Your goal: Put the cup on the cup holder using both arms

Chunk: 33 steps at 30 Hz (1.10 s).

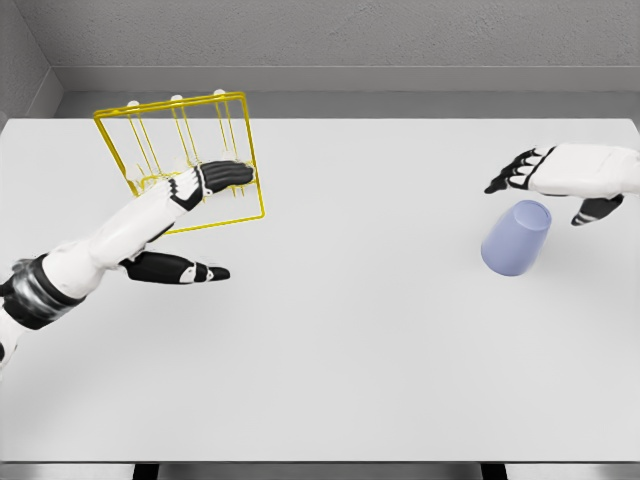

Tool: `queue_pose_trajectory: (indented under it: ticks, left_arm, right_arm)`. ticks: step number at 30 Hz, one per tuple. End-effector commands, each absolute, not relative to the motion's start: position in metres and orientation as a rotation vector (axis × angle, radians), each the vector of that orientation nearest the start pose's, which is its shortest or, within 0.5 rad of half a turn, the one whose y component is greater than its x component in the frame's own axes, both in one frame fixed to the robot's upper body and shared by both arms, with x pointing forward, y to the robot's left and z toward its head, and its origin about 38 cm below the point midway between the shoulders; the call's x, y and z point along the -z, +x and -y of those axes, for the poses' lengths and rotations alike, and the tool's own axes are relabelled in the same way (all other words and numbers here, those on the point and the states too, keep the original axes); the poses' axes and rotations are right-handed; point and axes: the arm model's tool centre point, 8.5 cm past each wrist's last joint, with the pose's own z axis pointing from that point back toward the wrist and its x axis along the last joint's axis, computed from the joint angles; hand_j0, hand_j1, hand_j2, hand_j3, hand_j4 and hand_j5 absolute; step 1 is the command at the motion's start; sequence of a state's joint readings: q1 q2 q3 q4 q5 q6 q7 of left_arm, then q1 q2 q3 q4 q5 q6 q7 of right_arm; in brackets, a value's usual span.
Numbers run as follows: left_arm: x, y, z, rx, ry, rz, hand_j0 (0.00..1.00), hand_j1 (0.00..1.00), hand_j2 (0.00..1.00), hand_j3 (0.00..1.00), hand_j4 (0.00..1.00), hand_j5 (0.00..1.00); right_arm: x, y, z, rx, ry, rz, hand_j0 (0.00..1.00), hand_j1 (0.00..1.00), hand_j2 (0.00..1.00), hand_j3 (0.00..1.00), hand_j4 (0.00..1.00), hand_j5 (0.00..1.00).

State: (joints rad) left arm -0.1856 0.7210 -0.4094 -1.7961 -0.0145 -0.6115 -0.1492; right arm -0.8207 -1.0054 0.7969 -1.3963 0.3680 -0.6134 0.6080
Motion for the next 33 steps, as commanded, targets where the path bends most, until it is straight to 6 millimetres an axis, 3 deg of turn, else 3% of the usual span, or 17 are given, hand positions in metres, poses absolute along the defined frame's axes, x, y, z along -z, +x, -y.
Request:
queue_pose_trajectory:
  ticks: [1, 3, 8, 12, 19, 28, 30, 33]
  left_arm:
    - [-0.189, 0.329, -0.225, 1.320, -0.169, 2.093, 1.00, 1.00, 1.00, 1.00, 1.00, 1.00]
    - [-0.180, 0.325, -0.219, 1.326, -0.205, 2.068, 1.00, 1.00, 1.00, 1.00, 1.00, 1.00]
    - [-0.166, 0.324, -0.216, 1.266, -0.276, 2.031, 1.00, 1.00, 1.00, 1.00, 1.00, 1.00]
    - [-0.171, 0.329, -0.224, 1.096, -0.371, 2.032, 1.00, 1.00, 1.00, 1.00, 1.00, 1.00]
    - [-0.161, 0.335, -0.227, 0.987, -0.432, 1.907, 1.00, 1.00, 1.00, 1.00, 1.00, 1.00]
    - [-0.127, 0.343, -0.218, 0.933, -0.414, 1.660, 1.00, 1.00, 1.00, 1.00, 1.00, 1.00]
    - [-0.118, 0.345, -0.220, 0.877, -0.439, 1.613, 1.00, 1.00, 1.00, 1.00, 1.00, 1.00]
    - [-0.112, 0.349, -0.225, 0.821, -0.450, 1.574, 1.00, 1.00, 1.00, 1.00, 1.00, 1.00]
  right_arm:
    - [-0.229, 0.440, 0.366, -2.233, -0.470, 1.040, 1.00, 1.00, 1.00, 1.00, 1.00, 1.00]
    - [-0.221, 0.440, 0.364, -2.253, -0.460, 1.015, 1.00, 1.00, 1.00, 1.00, 1.00, 1.00]
    - [-0.226, 0.443, 0.351, -2.268, -0.463, 1.048, 1.00, 1.00, 1.00, 1.00, 1.00, 1.00]
    - [-0.219, 0.442, 0.347, -2.281, -0.443, 1.043, 1.00, 1.00, 1.00, 1.00, 1.00, 1.00]
    - [-0.219, 0.438, 0.342, -2.302, -0.438, 1.049, 0.99, 0.99, 0.99, 0.99, 0.99, 0.99]
    - [-0.212, 0.436, 0.348, -2.334, -0.465, 0.983, 0.83, 0.83, 0.83, 0.83, 0.83, 0.83]
    - [-0.213, 0.437, 0.347, -2.332, -0.462, 0.990, 0.70, 0.70, 0.70, 0.70, 0.70, 0.70]
    - [-0.213, 0.437, 0.347, -2.331, -0.462, 0.989, 0.68, 0.68, 0.68, 0.68, 0.68, 0.68]
